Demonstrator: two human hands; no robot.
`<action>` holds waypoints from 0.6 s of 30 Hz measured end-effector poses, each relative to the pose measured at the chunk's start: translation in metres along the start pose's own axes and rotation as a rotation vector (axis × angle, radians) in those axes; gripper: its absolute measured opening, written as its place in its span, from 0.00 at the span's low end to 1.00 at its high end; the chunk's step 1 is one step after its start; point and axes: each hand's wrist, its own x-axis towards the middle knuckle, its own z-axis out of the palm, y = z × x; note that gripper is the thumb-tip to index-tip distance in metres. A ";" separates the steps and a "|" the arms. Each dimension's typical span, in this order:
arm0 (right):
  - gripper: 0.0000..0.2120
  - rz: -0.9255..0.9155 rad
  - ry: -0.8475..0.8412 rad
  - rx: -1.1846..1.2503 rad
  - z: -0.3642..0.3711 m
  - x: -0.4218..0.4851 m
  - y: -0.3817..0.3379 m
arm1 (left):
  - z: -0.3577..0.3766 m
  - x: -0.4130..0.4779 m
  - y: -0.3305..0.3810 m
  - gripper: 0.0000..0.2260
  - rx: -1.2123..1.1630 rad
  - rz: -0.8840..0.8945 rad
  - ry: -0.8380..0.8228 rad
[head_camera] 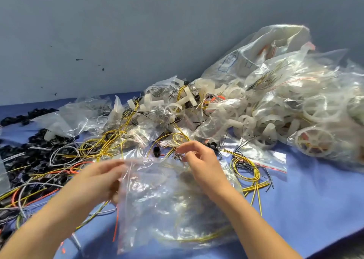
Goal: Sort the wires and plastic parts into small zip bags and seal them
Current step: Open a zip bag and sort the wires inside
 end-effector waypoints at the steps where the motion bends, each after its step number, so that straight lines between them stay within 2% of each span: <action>1: 0.16 0.027 0.024 0.073 -0.004 0.003 -0.003 | -0.005 0.007 0.001 0.11 -0.028 0.064 0.110; 3: 0.16 0.078 0.069 0.256 -0.010 0.010 -0.010 | -0.009 0.024 0.014 0.12 -0.020 0.206 0.289; 4: 0.16 0.115 0.087 0.338 -0.014 0.013 -0.013 | -0.003 0.033 0.028 0.13 -0.005 0.260 0.323; 7: 0.14 0.228 0.132 0.533 -0.028 0.019 -0.017 | 0.040 0.070 0.080 0.12 0.039 0.459 0.263; 12: 0.12 0.332 0.296 0.874 -0.068 0.029 -0.018 | 0.126 0.128 0.156 0.13 0.632 0.758 0.200; 15: 0.13 0.360 0.431 1.027 -0.091 0.032 -0.016 | 0.173 0.156 0.176 0.13 0.931 0.811 0.115; 18: 0.13 0.401 0.492 1.076 -0.099 0.034 -0.014 | 0.212 0.186 0.177 0.10 1.163 0.717 -0.012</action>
